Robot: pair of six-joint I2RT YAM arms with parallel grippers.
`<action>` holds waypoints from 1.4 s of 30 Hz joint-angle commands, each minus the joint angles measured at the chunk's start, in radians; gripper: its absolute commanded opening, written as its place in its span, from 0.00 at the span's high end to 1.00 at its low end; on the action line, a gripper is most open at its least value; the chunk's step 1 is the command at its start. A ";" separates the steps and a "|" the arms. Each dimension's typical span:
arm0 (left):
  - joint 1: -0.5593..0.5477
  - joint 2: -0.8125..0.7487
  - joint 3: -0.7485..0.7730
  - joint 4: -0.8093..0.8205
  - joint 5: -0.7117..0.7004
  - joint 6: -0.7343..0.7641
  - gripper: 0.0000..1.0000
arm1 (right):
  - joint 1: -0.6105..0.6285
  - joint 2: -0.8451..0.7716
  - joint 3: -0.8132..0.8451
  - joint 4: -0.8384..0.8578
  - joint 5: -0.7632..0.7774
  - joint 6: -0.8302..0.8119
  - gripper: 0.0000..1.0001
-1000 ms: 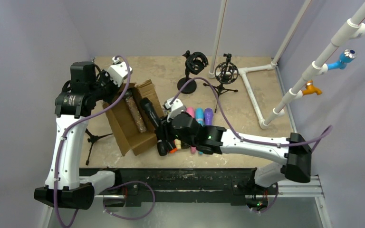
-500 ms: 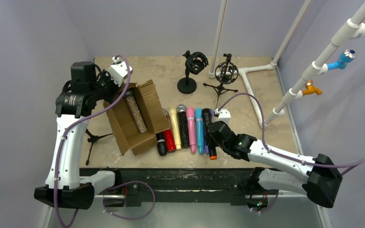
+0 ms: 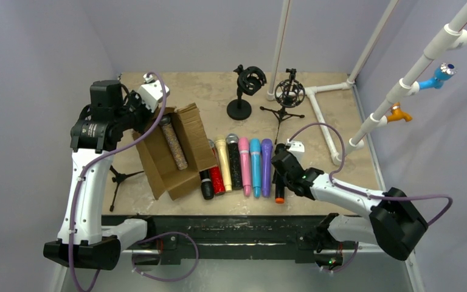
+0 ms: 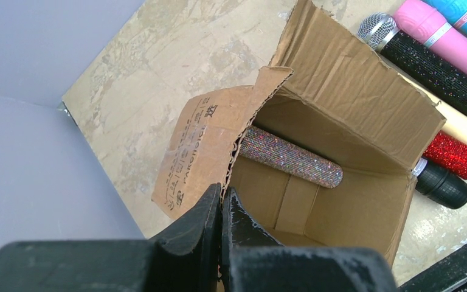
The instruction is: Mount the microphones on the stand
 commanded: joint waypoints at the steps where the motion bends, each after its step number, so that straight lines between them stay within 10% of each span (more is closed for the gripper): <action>1: -0.004 -0.019 -0.005 0.015 0.035 -0.013 1.00 | -0.039 0.071 0.066 0.087 0.012 -0.007 1.00; 12: -0.004 -0.023 -0.004 0.011 0.042 -0.013 1.00 | -0.052 0.093 0.137 0.096 -0.072 -0.060 0.38; 25: -0.004 -0.023 0.014 0.000 0.062 -0.040 1.00 | 0.093 -0.079 0.363 -0.004 -0.033 -0.104 0.44; 42: -0.004 -0.017 0.052 -0.078 0.010 -0.066 1.00 | 0.515 0.619 1.027 0.115 0.040 -0.345 0.39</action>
